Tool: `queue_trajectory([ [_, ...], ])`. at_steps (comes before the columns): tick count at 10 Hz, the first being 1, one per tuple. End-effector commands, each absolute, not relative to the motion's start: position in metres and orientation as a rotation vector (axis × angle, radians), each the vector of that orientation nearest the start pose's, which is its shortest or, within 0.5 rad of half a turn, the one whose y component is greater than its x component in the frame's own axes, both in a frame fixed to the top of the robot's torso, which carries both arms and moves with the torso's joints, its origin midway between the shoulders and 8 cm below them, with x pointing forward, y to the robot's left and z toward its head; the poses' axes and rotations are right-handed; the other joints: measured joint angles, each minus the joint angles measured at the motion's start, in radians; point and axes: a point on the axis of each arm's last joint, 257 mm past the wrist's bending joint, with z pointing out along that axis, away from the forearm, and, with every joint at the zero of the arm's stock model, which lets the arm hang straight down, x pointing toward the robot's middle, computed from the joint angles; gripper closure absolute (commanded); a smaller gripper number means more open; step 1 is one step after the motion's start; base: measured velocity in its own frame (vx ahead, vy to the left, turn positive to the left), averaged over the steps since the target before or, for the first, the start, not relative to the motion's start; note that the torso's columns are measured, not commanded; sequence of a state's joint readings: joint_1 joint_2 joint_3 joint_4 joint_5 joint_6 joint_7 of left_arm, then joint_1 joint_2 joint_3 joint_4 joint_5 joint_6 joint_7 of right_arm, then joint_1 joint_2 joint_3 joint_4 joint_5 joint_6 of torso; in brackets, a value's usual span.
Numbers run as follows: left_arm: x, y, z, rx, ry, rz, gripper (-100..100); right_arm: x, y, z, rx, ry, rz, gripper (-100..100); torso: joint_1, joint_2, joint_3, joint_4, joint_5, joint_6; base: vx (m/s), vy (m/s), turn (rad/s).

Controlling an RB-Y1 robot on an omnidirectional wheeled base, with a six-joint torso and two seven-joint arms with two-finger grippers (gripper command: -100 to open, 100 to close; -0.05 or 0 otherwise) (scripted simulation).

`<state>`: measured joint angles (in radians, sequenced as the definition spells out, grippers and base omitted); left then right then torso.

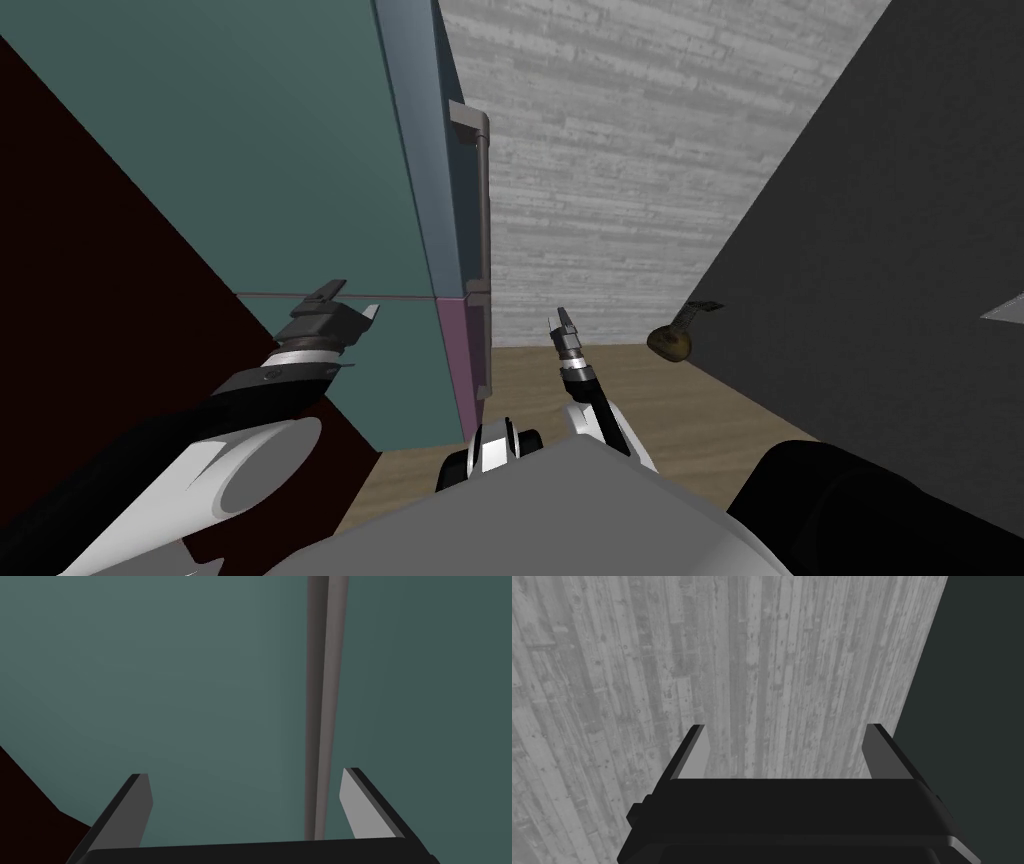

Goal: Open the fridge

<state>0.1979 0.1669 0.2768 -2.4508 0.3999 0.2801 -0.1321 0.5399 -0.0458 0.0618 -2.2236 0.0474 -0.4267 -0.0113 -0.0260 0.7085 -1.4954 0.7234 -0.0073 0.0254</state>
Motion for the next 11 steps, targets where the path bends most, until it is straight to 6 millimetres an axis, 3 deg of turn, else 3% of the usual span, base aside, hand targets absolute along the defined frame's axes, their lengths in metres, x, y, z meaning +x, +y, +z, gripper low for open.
queue_trajectory([
  [1, 0.427, 0.317, 0.054, -0.938, 0.896, -1.322, -100, 0.365, -0.258, -0.032, 0.742, 0.794, 1.289, 0, -0.002, 0.001, 0.000, 0.000, 0.000, -0.001, 0.015, -0.099, 0.095],
  [11, 0.437, 0.313, 0.047, -0.995, 0.943, -1.361, -100, 0.365, -0.258, -0.032, 0.741, 0.794, 1.289, 0, -0.002, 0.000, 0.000, 0.000, 0.000, 0.003, 0.009, -0.045, 0.056],
])
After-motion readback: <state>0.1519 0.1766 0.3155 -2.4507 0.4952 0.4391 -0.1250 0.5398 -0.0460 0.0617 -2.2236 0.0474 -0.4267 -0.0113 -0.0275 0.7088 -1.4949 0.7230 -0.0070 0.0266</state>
